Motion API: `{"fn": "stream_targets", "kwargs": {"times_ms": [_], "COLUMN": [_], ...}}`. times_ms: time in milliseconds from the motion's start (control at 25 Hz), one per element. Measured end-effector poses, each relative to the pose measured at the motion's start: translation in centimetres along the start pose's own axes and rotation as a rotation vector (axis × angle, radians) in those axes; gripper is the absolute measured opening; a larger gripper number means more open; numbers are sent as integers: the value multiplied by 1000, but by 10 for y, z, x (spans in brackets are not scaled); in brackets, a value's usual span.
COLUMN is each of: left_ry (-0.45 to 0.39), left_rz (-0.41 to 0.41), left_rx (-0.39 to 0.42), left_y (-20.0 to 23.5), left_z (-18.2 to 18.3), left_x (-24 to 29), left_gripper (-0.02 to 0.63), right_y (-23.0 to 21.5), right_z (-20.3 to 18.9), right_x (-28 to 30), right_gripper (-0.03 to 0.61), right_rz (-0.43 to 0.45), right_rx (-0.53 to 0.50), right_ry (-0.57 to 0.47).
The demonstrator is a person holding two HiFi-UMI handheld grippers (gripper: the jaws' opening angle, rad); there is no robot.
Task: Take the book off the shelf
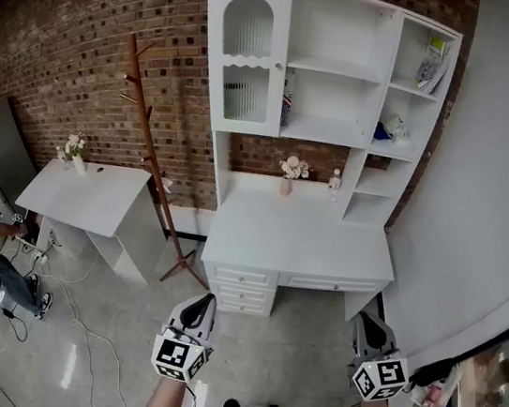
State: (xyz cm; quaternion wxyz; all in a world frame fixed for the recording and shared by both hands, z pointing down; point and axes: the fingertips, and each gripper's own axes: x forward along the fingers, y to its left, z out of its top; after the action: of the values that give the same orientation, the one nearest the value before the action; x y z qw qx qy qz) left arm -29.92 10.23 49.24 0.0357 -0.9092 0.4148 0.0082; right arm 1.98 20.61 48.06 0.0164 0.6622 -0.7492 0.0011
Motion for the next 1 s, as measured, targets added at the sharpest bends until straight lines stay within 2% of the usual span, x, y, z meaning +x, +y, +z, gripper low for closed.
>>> {"fn": "stream_targets", "kwargs": {"times_ms": [1000], "left_ry": [33], "left_rz": [24], "left_rx": [0], "left_y": [-16], "left_z": [-14], "left_x": [7], "left_gripper": [26], "right_y": [-19], "right_z": [-6], "right_x": [1], "right_gripper": [29], "right_rz": [22], "right_rx": [47], "right_ry": [15]}}
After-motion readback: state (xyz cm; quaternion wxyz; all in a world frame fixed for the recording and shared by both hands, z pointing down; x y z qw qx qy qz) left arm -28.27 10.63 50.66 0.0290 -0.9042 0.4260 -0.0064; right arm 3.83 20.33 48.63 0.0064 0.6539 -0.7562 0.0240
